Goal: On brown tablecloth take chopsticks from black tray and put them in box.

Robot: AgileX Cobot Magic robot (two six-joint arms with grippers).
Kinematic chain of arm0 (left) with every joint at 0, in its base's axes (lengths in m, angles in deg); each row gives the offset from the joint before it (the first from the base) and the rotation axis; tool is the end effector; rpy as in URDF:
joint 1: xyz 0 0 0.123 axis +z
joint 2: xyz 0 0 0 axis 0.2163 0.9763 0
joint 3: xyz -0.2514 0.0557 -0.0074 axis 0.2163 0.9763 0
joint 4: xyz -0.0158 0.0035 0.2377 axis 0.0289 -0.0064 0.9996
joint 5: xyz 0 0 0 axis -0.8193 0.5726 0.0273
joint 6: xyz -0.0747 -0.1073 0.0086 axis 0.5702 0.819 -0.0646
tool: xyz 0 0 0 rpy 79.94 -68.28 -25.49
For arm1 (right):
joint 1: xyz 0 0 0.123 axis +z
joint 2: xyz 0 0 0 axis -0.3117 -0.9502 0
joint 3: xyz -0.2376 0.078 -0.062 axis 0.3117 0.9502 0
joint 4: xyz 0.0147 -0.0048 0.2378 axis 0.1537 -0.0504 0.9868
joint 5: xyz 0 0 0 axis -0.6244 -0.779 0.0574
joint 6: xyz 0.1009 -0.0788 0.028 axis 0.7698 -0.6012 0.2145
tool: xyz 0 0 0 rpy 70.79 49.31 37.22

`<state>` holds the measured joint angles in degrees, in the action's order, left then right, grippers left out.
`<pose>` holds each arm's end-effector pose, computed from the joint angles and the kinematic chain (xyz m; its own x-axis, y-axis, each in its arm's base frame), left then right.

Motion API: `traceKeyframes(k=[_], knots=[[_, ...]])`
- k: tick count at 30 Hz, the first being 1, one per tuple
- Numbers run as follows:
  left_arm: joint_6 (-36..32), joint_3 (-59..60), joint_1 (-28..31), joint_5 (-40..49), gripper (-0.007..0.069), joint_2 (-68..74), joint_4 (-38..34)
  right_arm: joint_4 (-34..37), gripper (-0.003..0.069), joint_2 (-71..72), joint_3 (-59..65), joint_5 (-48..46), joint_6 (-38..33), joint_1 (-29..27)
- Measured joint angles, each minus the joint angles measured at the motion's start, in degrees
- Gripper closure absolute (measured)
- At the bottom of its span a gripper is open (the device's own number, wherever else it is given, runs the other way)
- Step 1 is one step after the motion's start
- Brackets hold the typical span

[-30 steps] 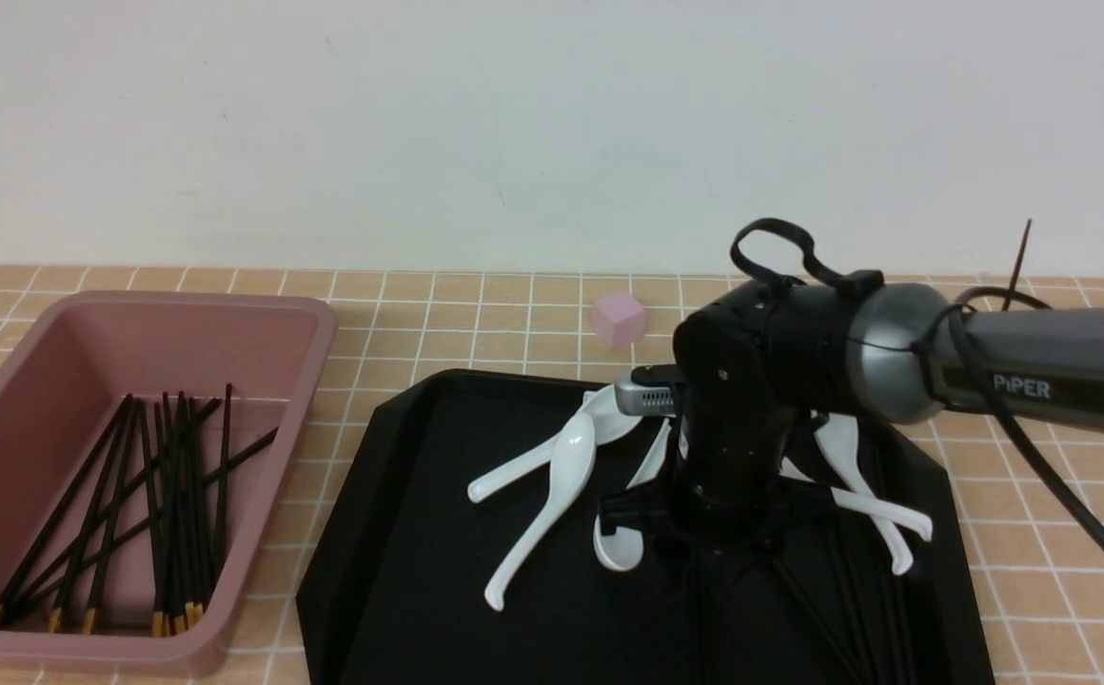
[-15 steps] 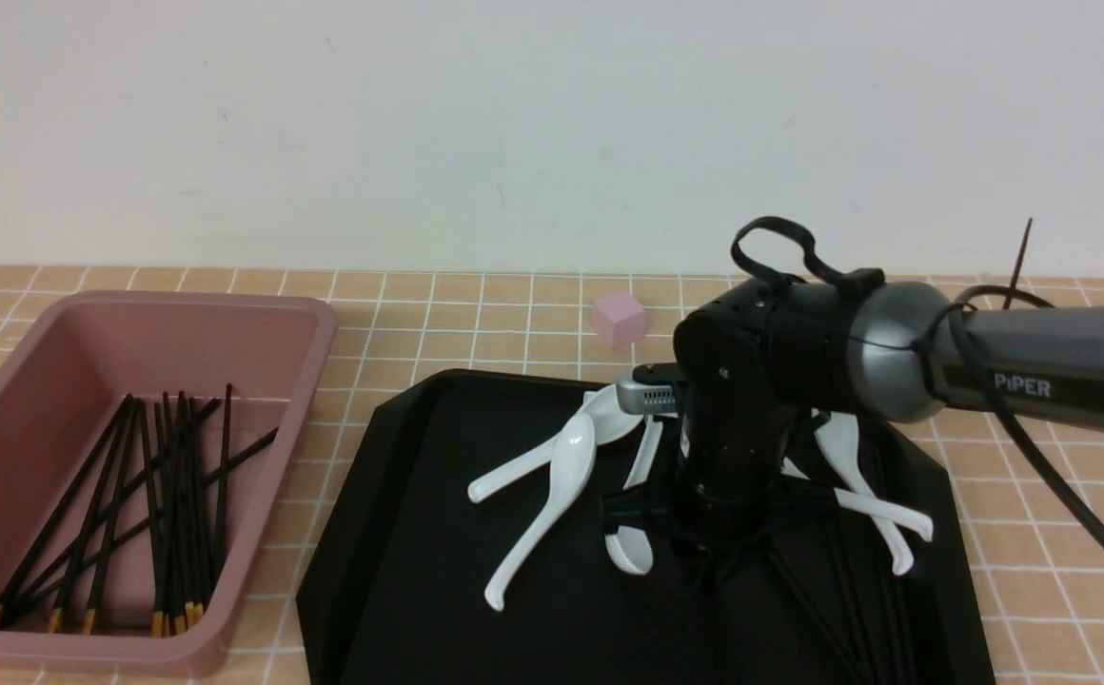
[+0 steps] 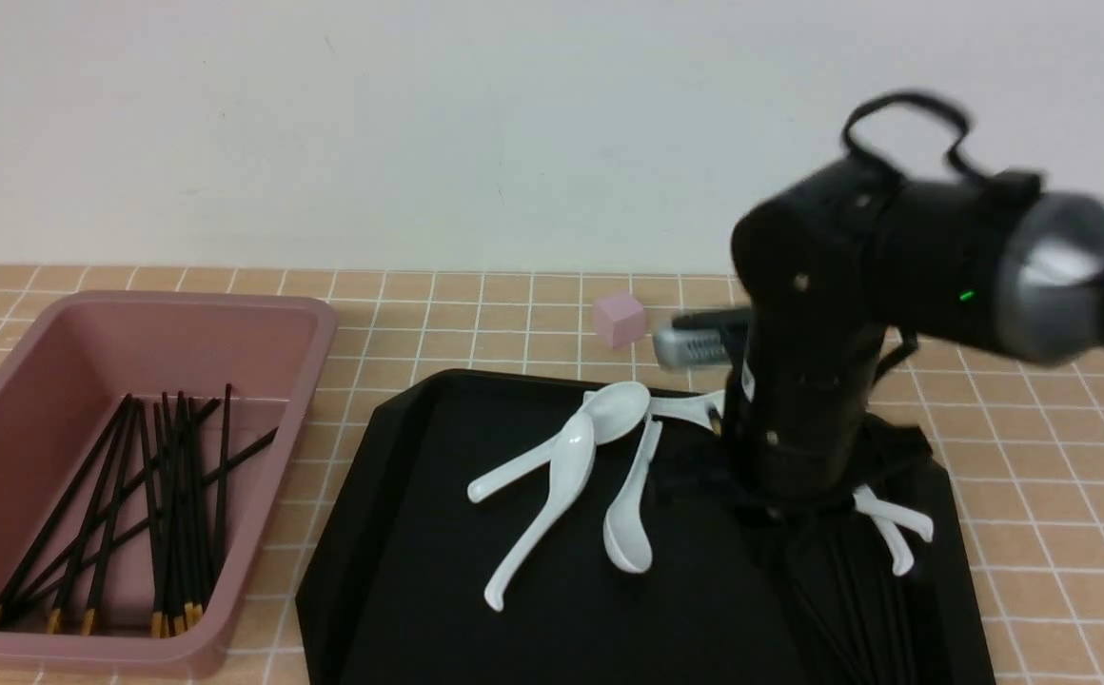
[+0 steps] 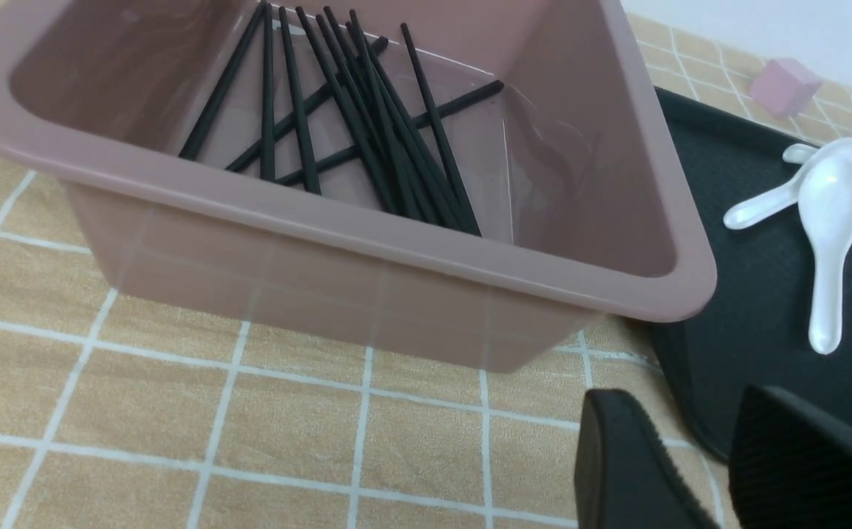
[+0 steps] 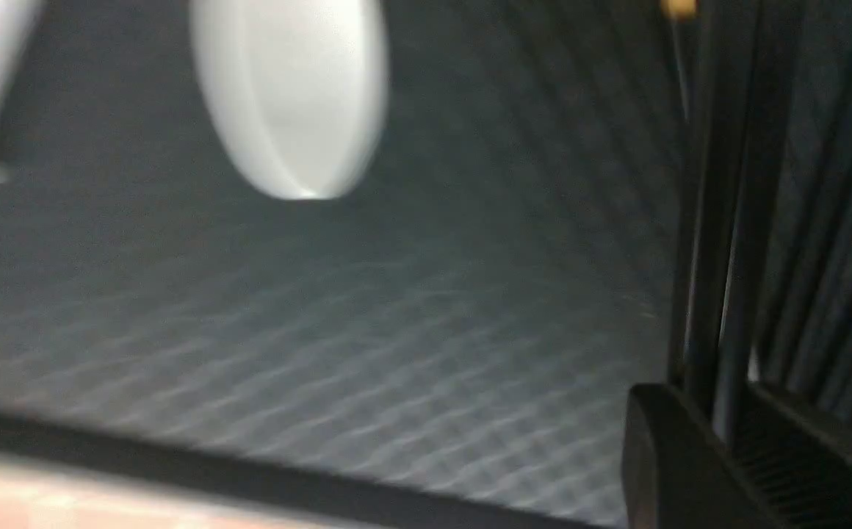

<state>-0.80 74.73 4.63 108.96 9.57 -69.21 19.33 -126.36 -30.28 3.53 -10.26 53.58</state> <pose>0.1032 -0.0157 0.1576 -0.3383 -0.3082 -0.8891 0.0299 0.9408 -0.3375 0.2903 0.2028 0.1913 -0.9870 -0.0596 -0.1492 -0.0699 0.9954 0.0648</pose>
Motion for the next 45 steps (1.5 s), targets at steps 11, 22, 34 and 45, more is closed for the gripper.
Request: traceKeyframes(k=[11,22,34,45], knots=[[0.00,0.00,0.00,0.00,0.0385,0.00,0.00,10.53,0.0536,-3.49,-23.02,22.68,-5.92,7.60],[0.00,0.00,0.00,0.00,0.0385,0.00,0.00,19.91,0.0536,-25.61,-34.04,55.31,-12.06,16.06],[0.00,0.00,0.00,0.00,0.0385,0.00,0.00,18.63,0.0346,-32.92,-34.68,59.01,-12.06,17.23],[0.00,0.00,0.00,0.00,0.0385,0.00,0.00,3.23,0.0459,-20.33,-34.68,28.16,-16.54,17.23]])
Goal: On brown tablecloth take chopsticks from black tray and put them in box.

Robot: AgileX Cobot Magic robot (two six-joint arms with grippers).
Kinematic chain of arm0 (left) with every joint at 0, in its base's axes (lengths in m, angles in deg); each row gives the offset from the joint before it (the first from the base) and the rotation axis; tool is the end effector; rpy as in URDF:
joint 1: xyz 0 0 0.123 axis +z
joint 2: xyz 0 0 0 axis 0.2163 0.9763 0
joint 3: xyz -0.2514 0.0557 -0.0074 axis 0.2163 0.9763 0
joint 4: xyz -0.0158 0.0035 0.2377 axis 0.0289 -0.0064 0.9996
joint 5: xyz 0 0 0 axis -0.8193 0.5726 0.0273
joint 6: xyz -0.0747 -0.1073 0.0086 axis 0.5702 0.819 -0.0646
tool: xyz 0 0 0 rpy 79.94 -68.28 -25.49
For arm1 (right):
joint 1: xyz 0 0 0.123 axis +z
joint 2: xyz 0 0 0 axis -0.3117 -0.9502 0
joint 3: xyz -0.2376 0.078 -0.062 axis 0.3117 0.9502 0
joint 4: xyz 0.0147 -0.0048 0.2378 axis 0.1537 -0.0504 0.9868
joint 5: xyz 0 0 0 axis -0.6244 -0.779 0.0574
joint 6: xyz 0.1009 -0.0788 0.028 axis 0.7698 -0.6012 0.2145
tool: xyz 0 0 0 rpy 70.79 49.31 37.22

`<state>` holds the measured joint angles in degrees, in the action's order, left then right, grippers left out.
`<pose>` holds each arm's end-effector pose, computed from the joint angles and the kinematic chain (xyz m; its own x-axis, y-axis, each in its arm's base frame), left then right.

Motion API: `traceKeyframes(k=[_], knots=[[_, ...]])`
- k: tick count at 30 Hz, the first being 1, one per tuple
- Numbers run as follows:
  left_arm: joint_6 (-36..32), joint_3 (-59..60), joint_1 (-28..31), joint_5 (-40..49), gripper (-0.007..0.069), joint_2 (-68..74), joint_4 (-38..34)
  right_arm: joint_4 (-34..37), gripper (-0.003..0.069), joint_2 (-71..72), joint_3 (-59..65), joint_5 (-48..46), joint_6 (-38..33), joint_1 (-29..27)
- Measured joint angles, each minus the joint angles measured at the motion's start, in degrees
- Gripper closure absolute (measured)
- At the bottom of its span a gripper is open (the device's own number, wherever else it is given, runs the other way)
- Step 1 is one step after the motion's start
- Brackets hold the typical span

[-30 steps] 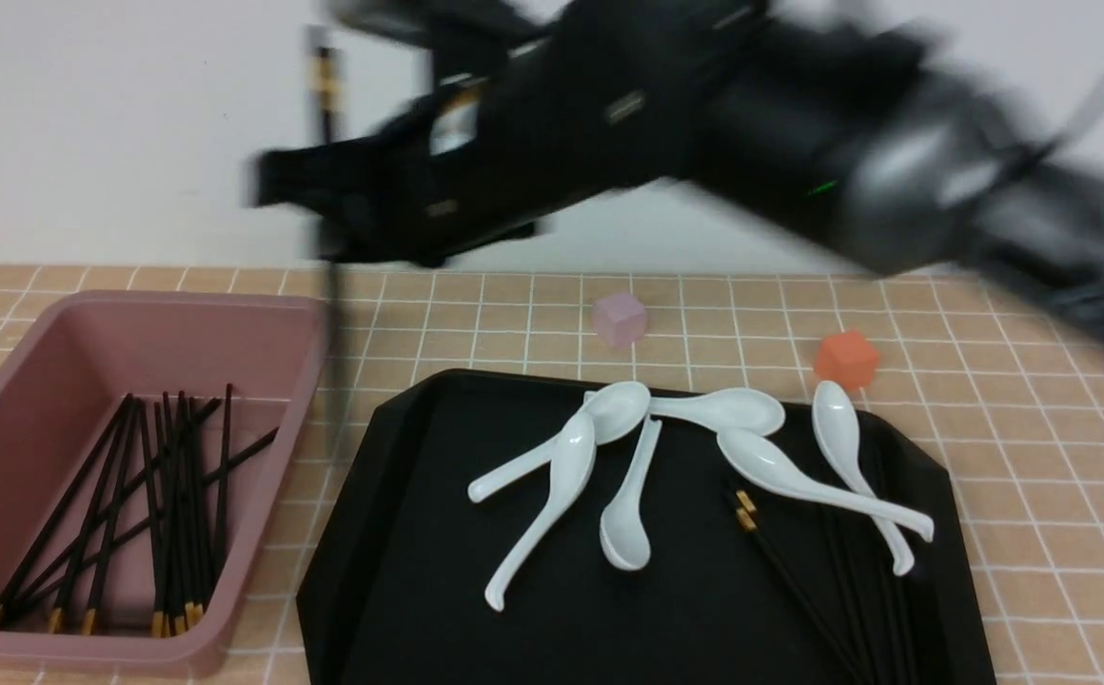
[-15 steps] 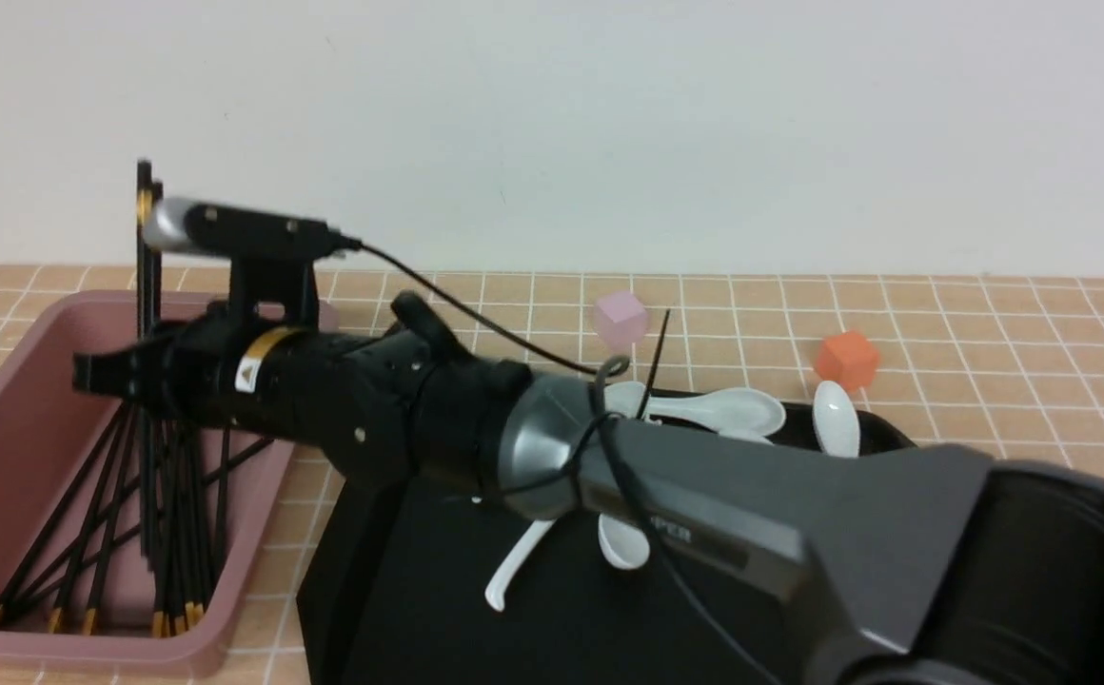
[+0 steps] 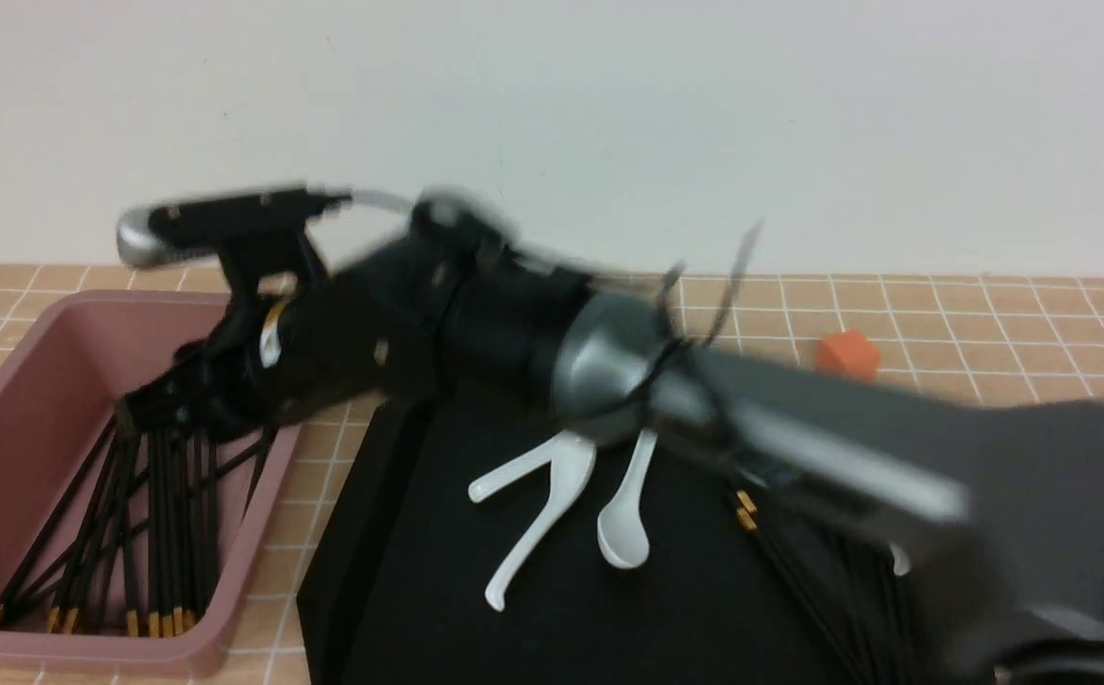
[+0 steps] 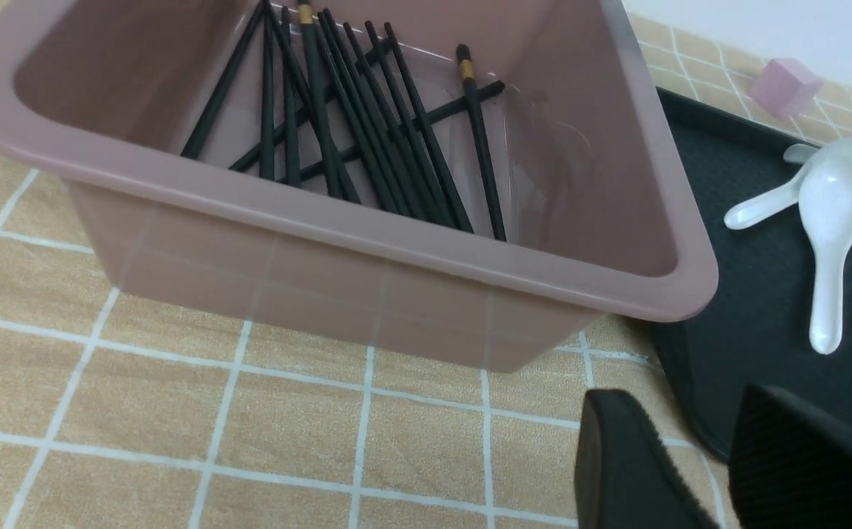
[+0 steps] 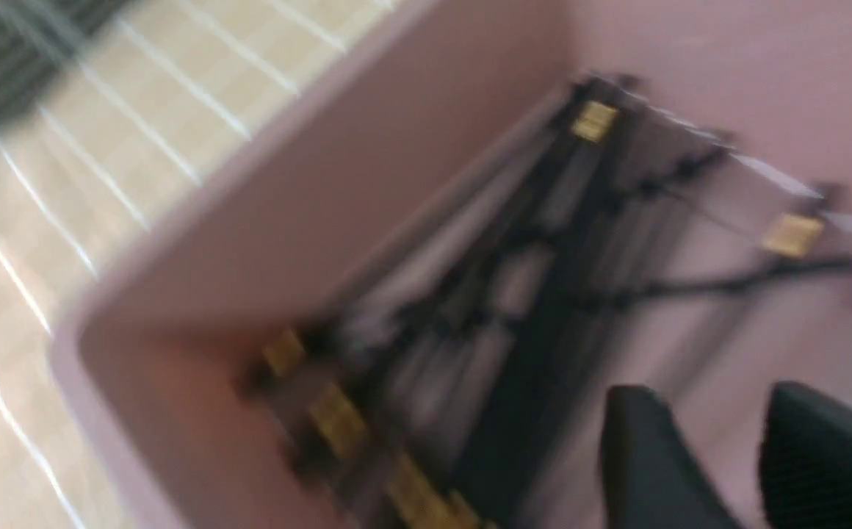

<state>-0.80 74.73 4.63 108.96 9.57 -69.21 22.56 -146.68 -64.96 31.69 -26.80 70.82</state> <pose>0.1032 -0.0157 0.1576 -0.3383 -0.3082 -0.8891 0.0299 0.9408 -0.3375 0.3106 0.4112 0.2500 -0.5943 -0.2958 -0.7478 -0.6585 0.7128 0.2414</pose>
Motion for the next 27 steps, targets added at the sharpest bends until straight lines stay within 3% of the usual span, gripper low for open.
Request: traceKeyframes(k=[5,8,13,16,20,23,24,25,27], knots=[[0.00,0.00,0.00,0.00,0.0385,0.00,0.00,-9.20,0.0662,13.55,0.00,-21.04,-1.30,0.00],[0.00,0.00,0.00,0.00,0.0385,0.00,0.00,-11.76,0.0672,21.63,-0.06,-31.15,-2.17,0.00],[0.00,0.00,0.00,0.00,0.0385,0.00,0.00,-14.07,0.0671,36.28,3.02,-34.49,-3.01,0.00],[0.00,0.00,0.00,0.00,0.0385,0.00,0.00,-14.29,0.0671,44.00,7.93,-34.62,-2.73,0.00],[0.00,0.00,0.00,0.00,0.0385,0.00,0.00,-14.46,0.0671,62.57,25.78,-32.50,-2.13,0.00],[0.00,0.00,0.00,0.00,0.0385,0.00,0.00,-14.58,0.0670,72.67,38.54,-25.12,-1.97,0.00],[0.00,0.00,0.00,0.00,0.0385,0.00,0.00,-14.65,0.0668,80.42,48.98,-17.45,-0.95,0.00],[0.00,0.00,0.00,0.00,0.0385,0.00,0.00,-14.65,0.0667,80.42,50.33,-16.35,-0.95,0.00],[0.00,0.00,0.00,0.00,0.0385,0.00,0.00,-16.15,0.0665,91.70,65.26,-3.29,2.54,0.00]])
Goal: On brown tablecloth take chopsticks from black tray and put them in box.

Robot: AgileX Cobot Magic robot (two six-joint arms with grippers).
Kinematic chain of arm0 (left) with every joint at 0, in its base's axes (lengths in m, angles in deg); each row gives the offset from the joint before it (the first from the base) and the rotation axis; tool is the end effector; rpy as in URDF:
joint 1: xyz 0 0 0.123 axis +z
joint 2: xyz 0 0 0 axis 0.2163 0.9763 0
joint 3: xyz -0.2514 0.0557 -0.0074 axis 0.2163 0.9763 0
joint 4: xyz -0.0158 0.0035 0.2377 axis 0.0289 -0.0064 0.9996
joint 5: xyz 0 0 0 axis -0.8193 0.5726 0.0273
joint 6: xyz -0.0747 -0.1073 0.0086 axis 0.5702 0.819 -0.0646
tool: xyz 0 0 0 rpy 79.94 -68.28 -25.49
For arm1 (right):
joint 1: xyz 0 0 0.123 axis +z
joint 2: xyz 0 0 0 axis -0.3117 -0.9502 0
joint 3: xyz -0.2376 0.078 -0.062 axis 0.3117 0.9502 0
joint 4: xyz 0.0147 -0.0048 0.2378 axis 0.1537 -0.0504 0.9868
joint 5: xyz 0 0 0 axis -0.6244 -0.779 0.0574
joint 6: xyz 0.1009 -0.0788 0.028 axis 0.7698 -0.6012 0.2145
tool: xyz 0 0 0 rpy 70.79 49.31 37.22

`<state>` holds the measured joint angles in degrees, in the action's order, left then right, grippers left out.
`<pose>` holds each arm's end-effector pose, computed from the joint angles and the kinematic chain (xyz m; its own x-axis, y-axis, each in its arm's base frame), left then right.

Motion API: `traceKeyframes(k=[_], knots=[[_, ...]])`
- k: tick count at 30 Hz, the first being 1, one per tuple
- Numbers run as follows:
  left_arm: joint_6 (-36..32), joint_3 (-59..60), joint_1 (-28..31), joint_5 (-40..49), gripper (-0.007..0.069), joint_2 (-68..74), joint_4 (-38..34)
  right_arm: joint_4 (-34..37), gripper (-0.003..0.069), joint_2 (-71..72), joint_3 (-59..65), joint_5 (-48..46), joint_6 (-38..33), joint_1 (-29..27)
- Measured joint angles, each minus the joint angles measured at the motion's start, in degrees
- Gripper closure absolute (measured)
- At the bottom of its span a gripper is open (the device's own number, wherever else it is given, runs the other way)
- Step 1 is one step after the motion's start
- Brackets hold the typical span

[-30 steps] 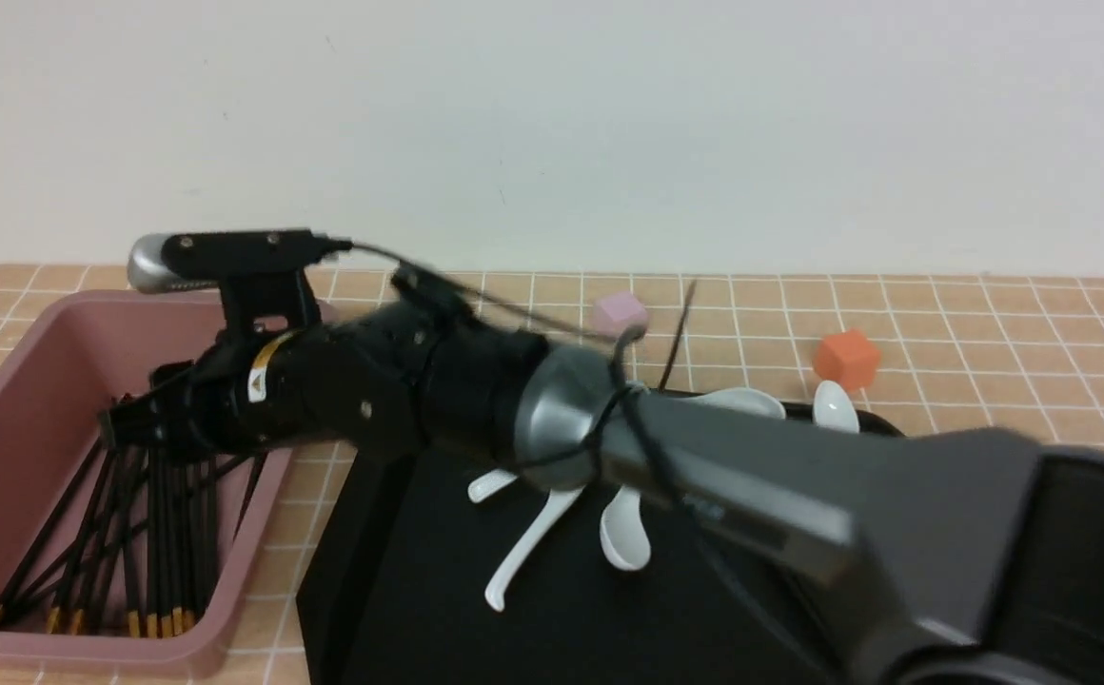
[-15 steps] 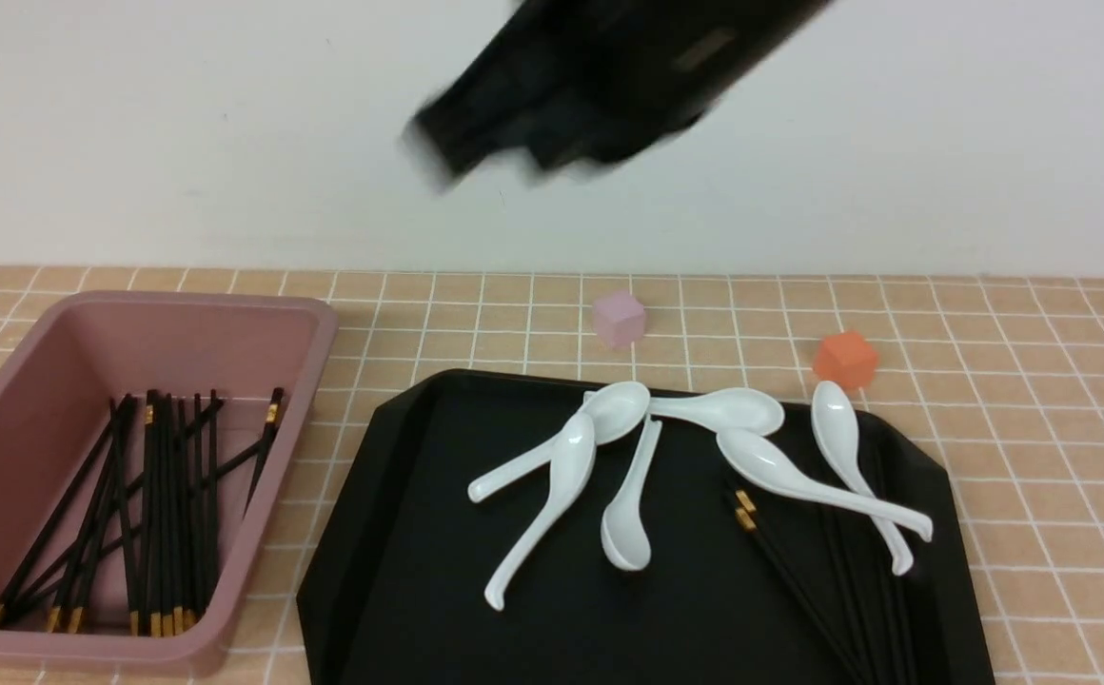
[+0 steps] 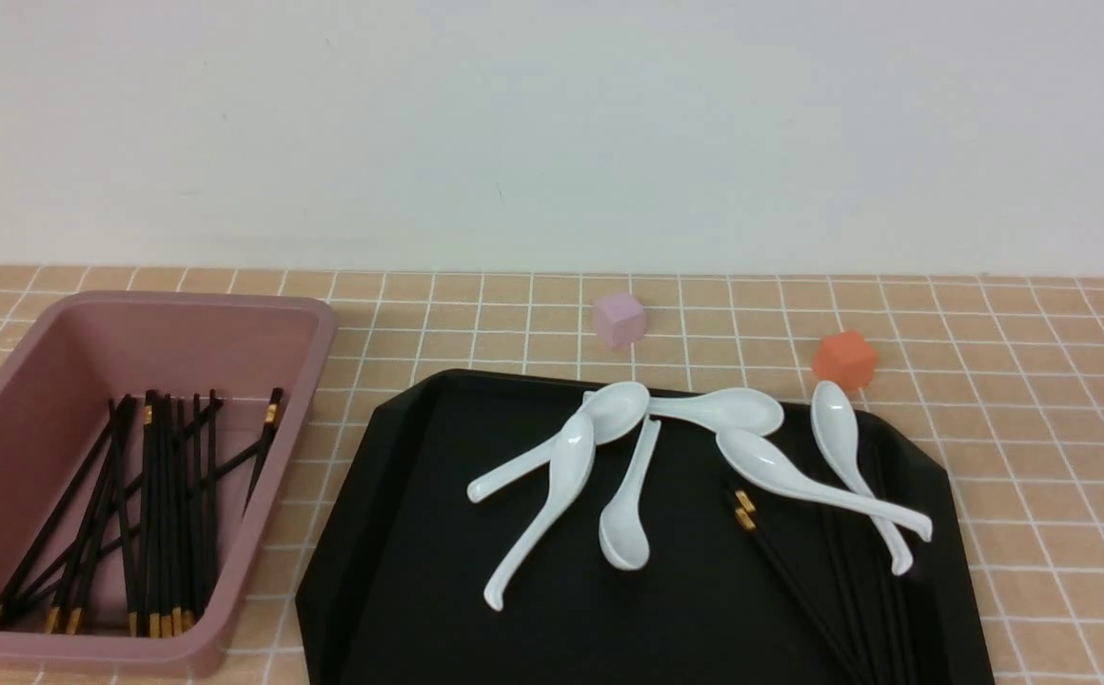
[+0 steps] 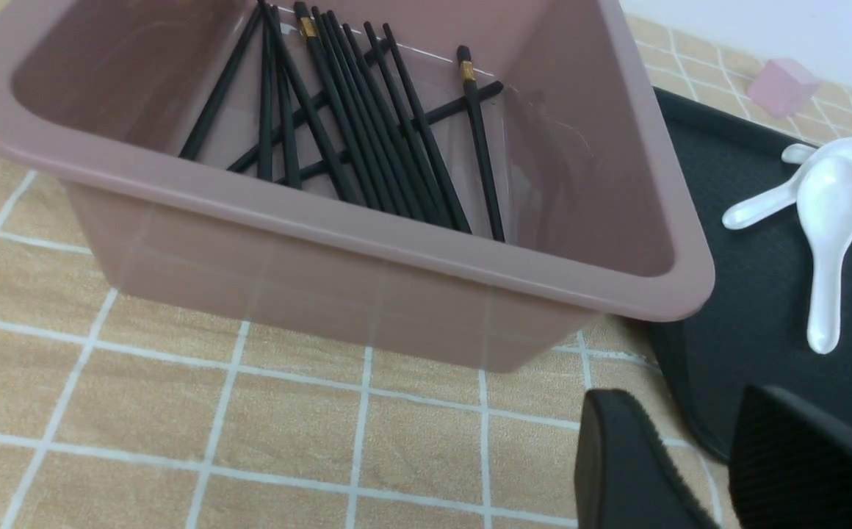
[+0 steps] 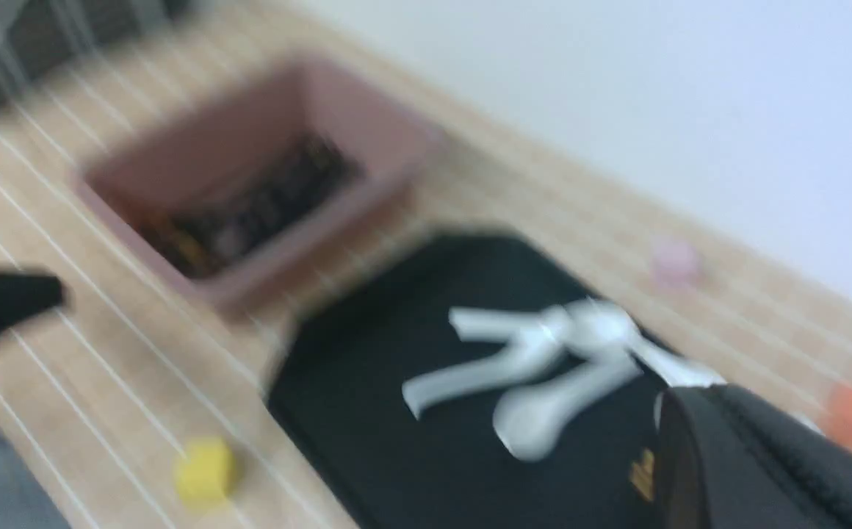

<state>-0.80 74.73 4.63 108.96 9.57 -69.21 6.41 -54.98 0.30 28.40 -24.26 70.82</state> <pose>0.1032 -0.0157 0.1576 -0.3383 -0.3082 -0.8891 0.0299 0.9408 -0.3375 0.0989 0.0948 0.3832 -0.2332 -0.1033 -0.9669 -0.6660 0.7415 0.0814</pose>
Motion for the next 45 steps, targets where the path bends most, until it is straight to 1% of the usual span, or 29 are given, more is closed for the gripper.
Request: traceKeyframes(k=[1,4,7,9,11,15,31,33,34,36,37,39,40,41,43,45], knots=[[0.00,0.00,0.00,0.00,0.0385,0.00,0.00,-1.50,0.0664,3.85,7.53,6.75,2.35,0.00],[0.00,0.00,0.00,0.00,0.0386,0.00,0.00,-7.11,0.0662,10.97,22.13,19.91,8.80,0.00],[0.00,0.00,0.00,0.00,0.0386,0.00,0.00,-12.23,0.0663,12.31,27.56,25.89,13.34,0.00],[0.00,0.00,0.00,0.00,0.0386,0.00,0.00,-15.59,0.0663,12.30,29.03,28.76,15.44,0.00],[0.00,0.00,0.00,0.00,0.0386,0.00,0.00,-17.71,0.0663,12.17,29.27,30.36,16.30,0.00],[0.00,0.00,0.00,0.00,0.0386,0.00,0.00,-19.17,0.0659,12.10,29.33,30.72,16.76,0.00],[0.00,0.00,0.00,0.00,0.0386,0.00,0.00,-19.05,0.0653,11.99,29.52,31.17,16.70,0.00],[0.00,0.00,0.00,0.00,0.0386,0.00,0.00,-14.89,0.0653,11.99,29.52,30.07,14.35,0.00],[0.00,0.00,0.00,0.00,0.0386,0.00,0.00,-14.39,0.0653,11.99,29.52,29.92,13.97,0.00],[0.00,0.00,0.00,0.00,0.0386,0.00,0.00,-7.04,0.0650,12.07,29.76,27.30,6.70,0.00],[0.00,0.00,0.00,0.00,0.0386,0.00,0.00,-4.59,0.0650,12.28,30.05,26.80,4.61,0.00],[0.00,0.00,0.00,0.00,0.0386,0.00,0.00,1.69,0.0646,13.15,31.25,26.28,-3.61,-0.95],[0.00,0.00,0.00,0.00,0.0386,0.00,0.00,3.29,0.0646,13.48,31.98,26.24,-5.73,-1.99],[0.00,0.00,0.00,0.00,0.0386,0.00,0.00,6.66,0.0645,14.45,33.22,26.29,-10.14,-4.22],[0.00,0.00,0.00,0.00,0.0386,0.00,0.00,10.76,0.0644,16.69,36.07,26.92,-14.99,-10.10],[0.00,0.00,0.00,0.00,0.0386,0.00,0.00,12.02,0.0643,17.98,37.50,27.18,-16.35,-13.30]])
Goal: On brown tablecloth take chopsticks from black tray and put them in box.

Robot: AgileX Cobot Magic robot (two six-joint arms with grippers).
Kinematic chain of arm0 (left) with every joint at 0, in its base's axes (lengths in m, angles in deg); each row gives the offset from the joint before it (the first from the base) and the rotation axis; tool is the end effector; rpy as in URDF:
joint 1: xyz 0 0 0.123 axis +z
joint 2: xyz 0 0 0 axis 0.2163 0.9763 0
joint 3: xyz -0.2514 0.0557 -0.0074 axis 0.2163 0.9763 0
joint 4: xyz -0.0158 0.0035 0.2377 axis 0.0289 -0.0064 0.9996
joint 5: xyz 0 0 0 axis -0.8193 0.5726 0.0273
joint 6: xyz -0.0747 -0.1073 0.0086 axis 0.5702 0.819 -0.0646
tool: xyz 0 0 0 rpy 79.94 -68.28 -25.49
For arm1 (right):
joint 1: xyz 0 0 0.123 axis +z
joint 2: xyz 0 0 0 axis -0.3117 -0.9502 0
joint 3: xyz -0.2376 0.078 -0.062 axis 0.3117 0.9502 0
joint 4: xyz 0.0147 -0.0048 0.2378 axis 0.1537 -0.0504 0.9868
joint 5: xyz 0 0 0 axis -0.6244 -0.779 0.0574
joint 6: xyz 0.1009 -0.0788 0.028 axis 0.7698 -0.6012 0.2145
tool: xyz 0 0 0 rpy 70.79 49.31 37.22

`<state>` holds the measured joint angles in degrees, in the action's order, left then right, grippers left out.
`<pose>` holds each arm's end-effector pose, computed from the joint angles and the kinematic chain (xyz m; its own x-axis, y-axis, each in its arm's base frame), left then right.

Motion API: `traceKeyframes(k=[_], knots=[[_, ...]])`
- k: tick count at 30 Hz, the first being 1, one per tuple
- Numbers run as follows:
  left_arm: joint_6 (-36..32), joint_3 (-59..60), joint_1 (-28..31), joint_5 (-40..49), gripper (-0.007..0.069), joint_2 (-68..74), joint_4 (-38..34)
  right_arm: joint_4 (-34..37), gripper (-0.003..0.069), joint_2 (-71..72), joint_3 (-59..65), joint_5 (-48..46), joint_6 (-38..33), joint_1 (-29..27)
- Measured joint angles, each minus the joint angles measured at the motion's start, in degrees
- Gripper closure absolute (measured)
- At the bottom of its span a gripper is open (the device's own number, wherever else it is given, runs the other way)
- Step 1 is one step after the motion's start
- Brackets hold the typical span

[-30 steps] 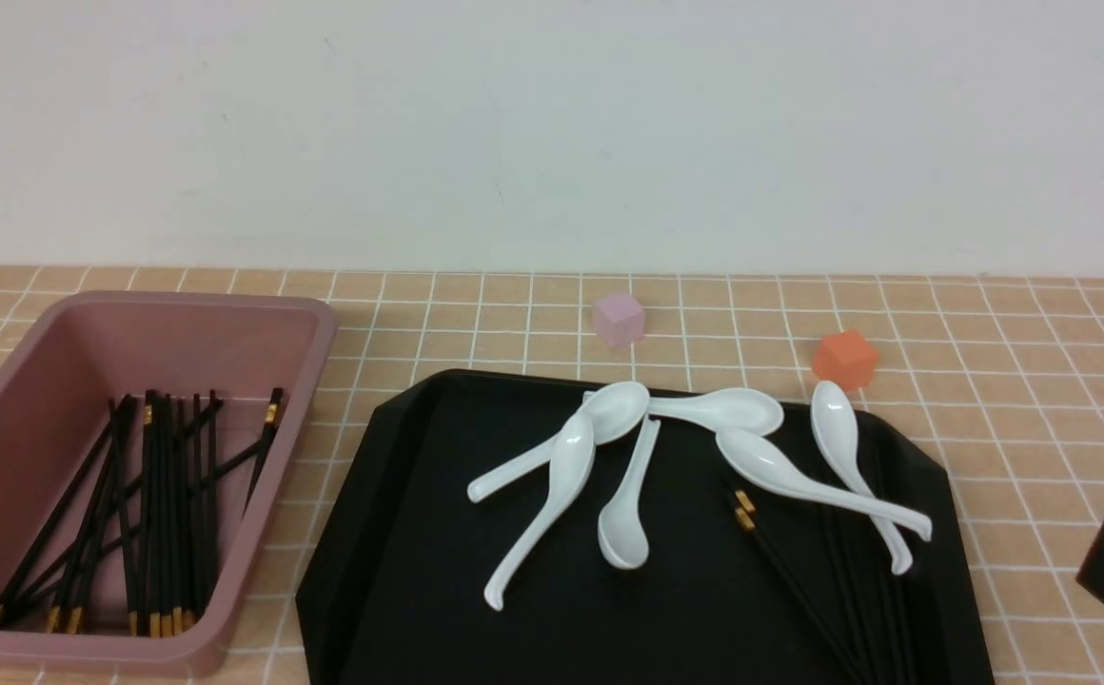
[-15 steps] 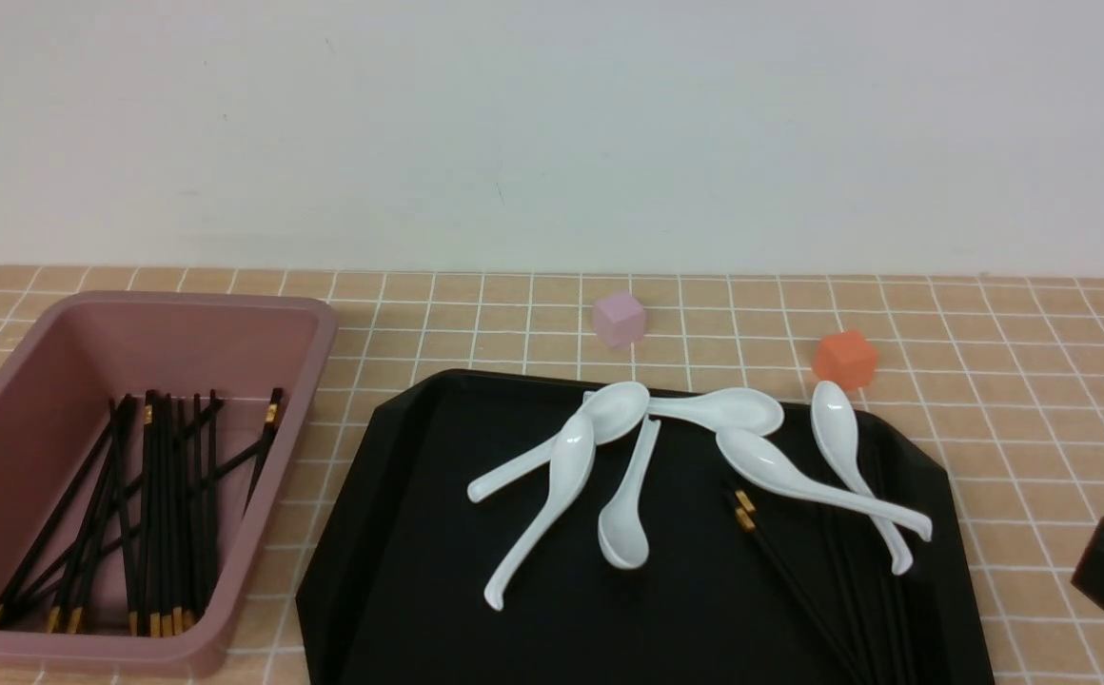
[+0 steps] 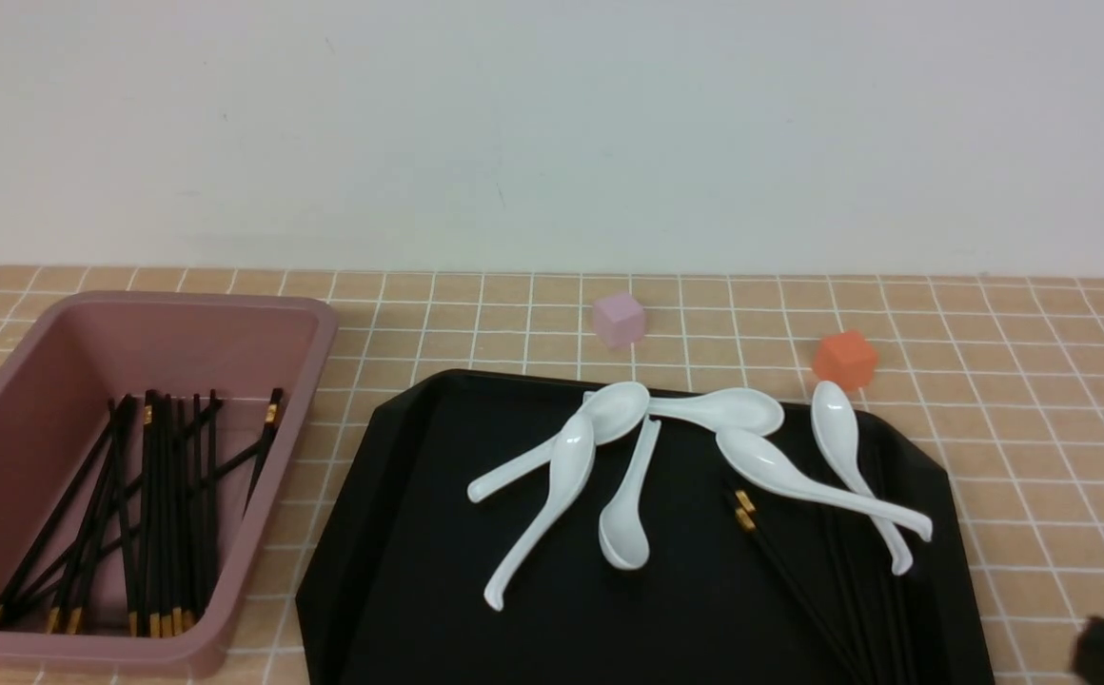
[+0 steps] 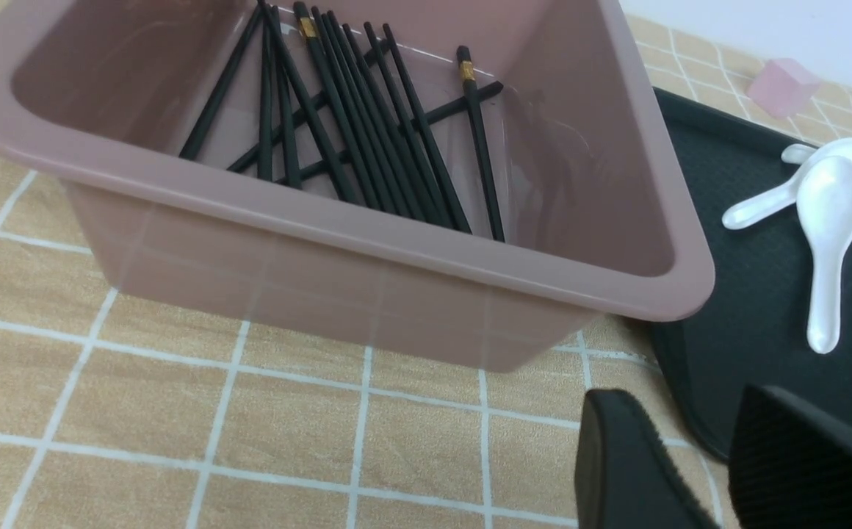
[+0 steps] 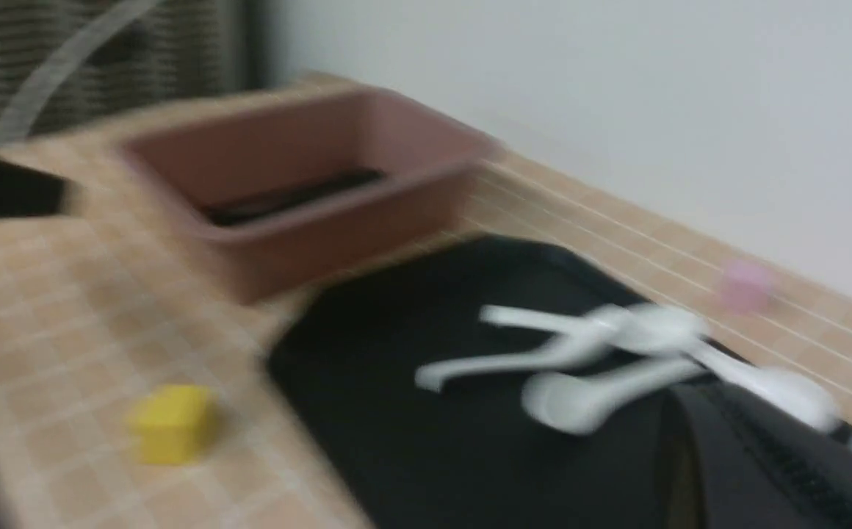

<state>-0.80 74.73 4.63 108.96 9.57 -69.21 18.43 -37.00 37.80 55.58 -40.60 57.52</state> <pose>0.1032 -0.0157 0.1576 -0.3383 -0.3082 -0.8891 0.0299 0.9408 -0.3375 0.0985 0.0793 0.2544 -0.0946 -0.0880 -0.9916 -0.6277 0.7784 -0.0092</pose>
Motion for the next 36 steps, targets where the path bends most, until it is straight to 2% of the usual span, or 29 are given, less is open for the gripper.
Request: traceKeyframes(k=[2,6,10,14,21,36], knots=[[0.00,0.00,0.00,0.00,0.0386,0.00,0.00,1.83,0.0642,3.50,4.10,0.17,-1.84,-9.63],[0.00,0.00,0.00,0.00,0.0386,0.00,0.00,2.37,0.0638,8.23,9.27,0.10,-2.47,-21.49],[0.00,0.00,0.00,0.00,0.0386,0.00,0.00,2.37,0.0636,13.57,14.33,0.10,-2.47,-30.71],[0.00,0.00,0.00,0.00,0.0386,0.00,0.00,2.37,0.0633,14.98,16.73,-0.62,-2.47,-36.50],[0.00,0.00,0.00,0.00,0.0386,0.00,0.00,2.37,0.0624,15.03,16.51,-7.04,-2.47,-38.28],[0.00,0.00,0.00,0.00,0.0386,0.00,0.00,2.74,0.0604,15.03,16.39,-7.59,-2.51,-39.55]])
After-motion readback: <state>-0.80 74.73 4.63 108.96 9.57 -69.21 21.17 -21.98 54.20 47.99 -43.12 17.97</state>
